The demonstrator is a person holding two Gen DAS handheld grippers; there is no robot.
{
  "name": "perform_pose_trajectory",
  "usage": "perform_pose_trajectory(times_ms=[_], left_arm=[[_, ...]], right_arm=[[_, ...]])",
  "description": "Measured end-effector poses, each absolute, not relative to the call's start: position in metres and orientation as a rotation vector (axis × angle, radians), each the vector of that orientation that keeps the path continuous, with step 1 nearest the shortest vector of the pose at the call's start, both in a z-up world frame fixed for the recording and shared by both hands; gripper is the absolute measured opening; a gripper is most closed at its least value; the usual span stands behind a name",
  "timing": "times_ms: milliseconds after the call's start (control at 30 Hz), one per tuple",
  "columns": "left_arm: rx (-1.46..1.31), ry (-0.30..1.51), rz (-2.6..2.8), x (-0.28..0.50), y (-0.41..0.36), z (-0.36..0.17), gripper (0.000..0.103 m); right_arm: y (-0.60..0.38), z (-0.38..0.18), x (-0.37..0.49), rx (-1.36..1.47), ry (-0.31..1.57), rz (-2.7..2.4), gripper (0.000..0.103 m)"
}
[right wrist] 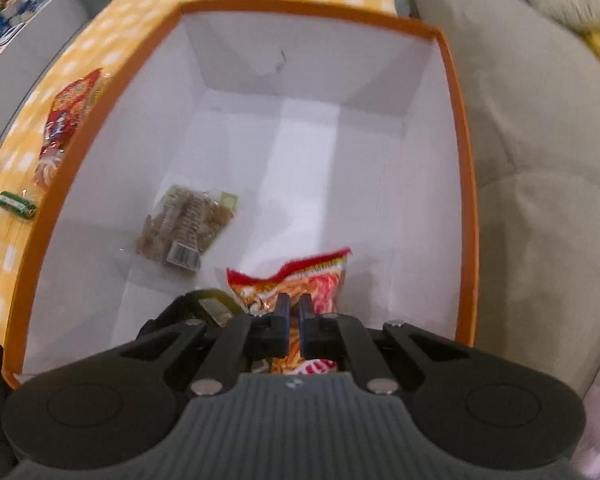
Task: Organize snacks
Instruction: 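Carry the Mimi bag into the box and open the right tool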
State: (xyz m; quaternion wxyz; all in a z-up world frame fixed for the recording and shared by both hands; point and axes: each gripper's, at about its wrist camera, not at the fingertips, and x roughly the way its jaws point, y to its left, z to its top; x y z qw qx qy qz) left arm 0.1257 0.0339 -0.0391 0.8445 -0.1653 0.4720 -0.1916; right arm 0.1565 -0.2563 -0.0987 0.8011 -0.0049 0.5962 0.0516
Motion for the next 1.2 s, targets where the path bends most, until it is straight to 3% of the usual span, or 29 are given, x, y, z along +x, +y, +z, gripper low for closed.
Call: perform_pose_trajectory(times_ms=[400,500,633,800,933,1100,1200], left_arm=[[-0.348,1.015,-0.429,0.126,0.031,-0.041,0.047],[-0.350,1.018,-0.429,0.126,0.031,-0.041,0.047],[-0.349,1.023,-0.427,0.126,0.032,-0.040,0.047],[-0.337,1.028,-0.432,0.124,0.029,-0.040,0.047],[-0.327,1.021,-0.441,0.122,0.027,-0.039,0.047],[-0.333,1.025,-0.452,0.124,0.028,-0.040,0.047],[-0.340,1.028,-0.451,0.124,0.030,-0.040,0.047]], right_arm=[[-0.254,-0.116,0.158,-0.008,1.377,0.162,0.000],[-0.256,-0.114,0.157,0.029,1.412,0.168,0.007],[-0.254,-0.097,0.164,-0.025,1.285,0.176,0.016],[-0.247,-0.104,0.191,-0.065,1.261,0.202,0.016],[-0.242,-0.126,0.207,-0.115,1.363,0.155,0.016],[-0.246,-0.134,0.192,-0.147,1.446,0.106,0.020],[-0.252,-0.126,0.179,-0.133,1.403,0.063,0.020]])
